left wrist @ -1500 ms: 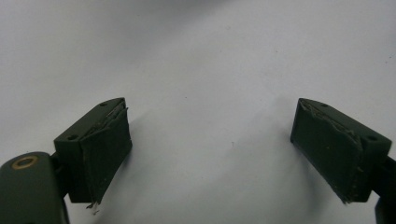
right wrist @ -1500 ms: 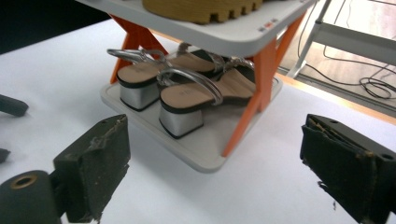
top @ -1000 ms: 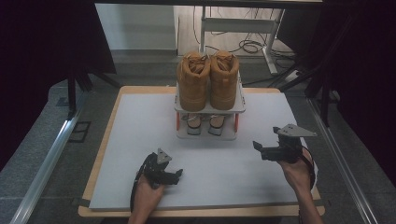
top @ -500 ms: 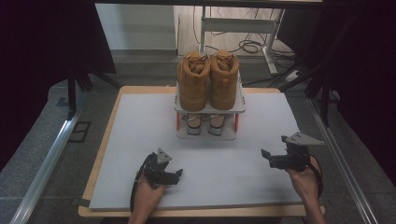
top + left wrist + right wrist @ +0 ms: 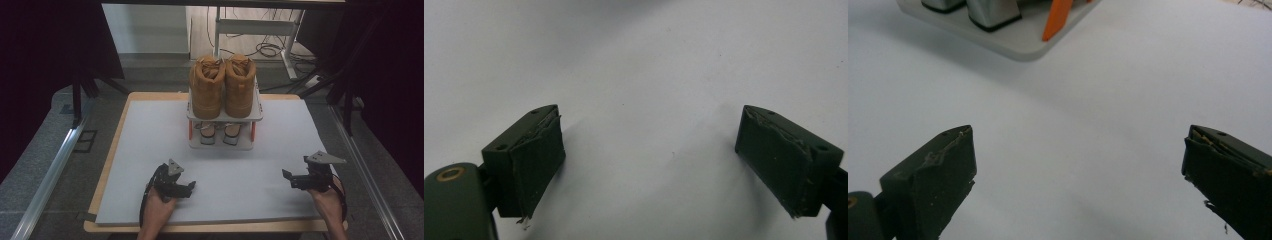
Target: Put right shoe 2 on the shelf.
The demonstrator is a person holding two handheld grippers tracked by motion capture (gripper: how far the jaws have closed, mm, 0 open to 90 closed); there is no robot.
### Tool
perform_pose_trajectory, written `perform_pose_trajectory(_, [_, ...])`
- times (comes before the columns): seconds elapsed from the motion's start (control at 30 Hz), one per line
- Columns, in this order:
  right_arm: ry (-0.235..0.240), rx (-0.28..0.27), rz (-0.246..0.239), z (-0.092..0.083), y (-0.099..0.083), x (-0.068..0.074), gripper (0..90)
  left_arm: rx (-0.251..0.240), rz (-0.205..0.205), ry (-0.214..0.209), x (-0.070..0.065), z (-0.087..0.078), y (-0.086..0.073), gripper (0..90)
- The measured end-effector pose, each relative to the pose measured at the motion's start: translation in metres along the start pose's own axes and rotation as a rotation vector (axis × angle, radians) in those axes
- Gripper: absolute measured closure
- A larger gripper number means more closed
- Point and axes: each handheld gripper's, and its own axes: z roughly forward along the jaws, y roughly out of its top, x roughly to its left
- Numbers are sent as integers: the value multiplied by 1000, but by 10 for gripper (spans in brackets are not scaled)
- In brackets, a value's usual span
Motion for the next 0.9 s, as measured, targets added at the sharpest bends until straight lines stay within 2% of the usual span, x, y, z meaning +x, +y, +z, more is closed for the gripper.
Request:
perform_pose_trajectory(0.2, [-11, 36, 2, 6, -15, -2, 11, 0, 0, 0, 0, 0, 0, 117])
perform_pose_trajectory(0.6, [2, 113, 19, 24, -41, 0, 19, -2, 1, 2, 0, 0, 0, 118])
perform_pose_trajectory(0.73, [-3, 140, 5, 27, -41, 1, 31, -2, 3, 3, -1, 0, 0, 119])
perform_pose_trajectory(0.9, [-4, 140, 6, 27, -41, 1, 29, -1, 2, 1, 0, 0, 0, 119])
